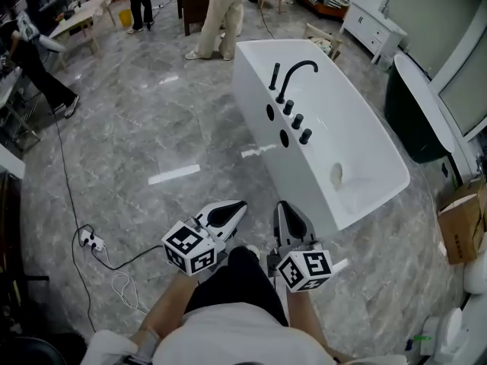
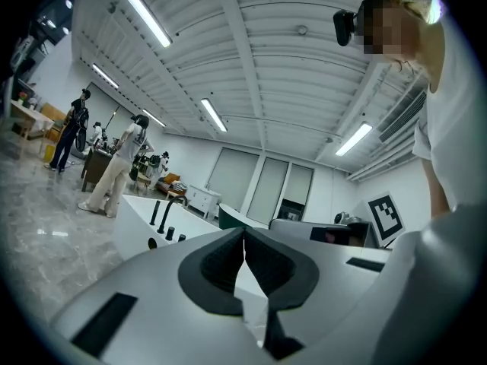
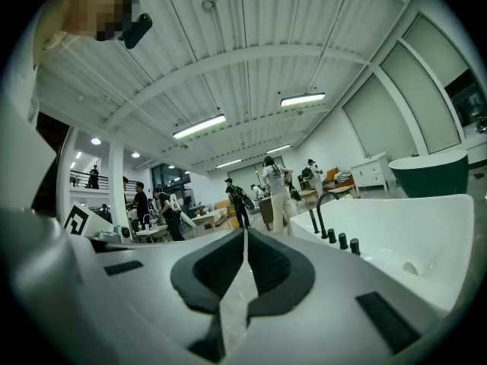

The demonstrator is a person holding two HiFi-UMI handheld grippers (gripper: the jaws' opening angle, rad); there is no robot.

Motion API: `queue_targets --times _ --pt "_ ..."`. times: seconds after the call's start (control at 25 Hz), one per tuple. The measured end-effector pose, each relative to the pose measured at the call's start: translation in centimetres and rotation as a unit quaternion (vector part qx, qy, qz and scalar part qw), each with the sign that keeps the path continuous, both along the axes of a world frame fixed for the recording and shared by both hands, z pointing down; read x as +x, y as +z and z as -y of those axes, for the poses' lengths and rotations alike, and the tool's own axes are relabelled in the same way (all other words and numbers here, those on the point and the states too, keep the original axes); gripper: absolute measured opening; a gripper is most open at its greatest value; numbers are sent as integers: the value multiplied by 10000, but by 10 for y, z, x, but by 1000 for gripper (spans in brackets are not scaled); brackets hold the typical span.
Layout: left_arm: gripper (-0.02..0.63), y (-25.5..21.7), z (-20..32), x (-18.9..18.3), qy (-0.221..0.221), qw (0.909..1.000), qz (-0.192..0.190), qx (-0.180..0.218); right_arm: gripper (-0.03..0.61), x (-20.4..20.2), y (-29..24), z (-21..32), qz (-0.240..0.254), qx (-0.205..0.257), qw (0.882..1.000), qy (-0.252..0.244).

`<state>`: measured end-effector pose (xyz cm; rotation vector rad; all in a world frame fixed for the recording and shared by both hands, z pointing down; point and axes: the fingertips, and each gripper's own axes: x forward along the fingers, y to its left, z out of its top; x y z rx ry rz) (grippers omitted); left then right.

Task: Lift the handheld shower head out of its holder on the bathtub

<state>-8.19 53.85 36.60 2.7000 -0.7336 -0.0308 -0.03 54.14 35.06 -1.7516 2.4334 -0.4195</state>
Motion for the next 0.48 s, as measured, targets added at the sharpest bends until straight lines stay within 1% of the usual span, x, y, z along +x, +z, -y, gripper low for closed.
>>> queue_targets --times 0.2,0.36,0.48 --pt "12 -3 2 -3 -71 9999 -117 -67 20 2 2 11 -44 61 9999 100" --pt "11 -1 9 -5 -122 9999 -75 31 20 1 -4 21 -210 330 9991 177" --pt "11 2 23 -2 -207 9997 -58 76 18 4 -4 36 -374 416 9983 153"
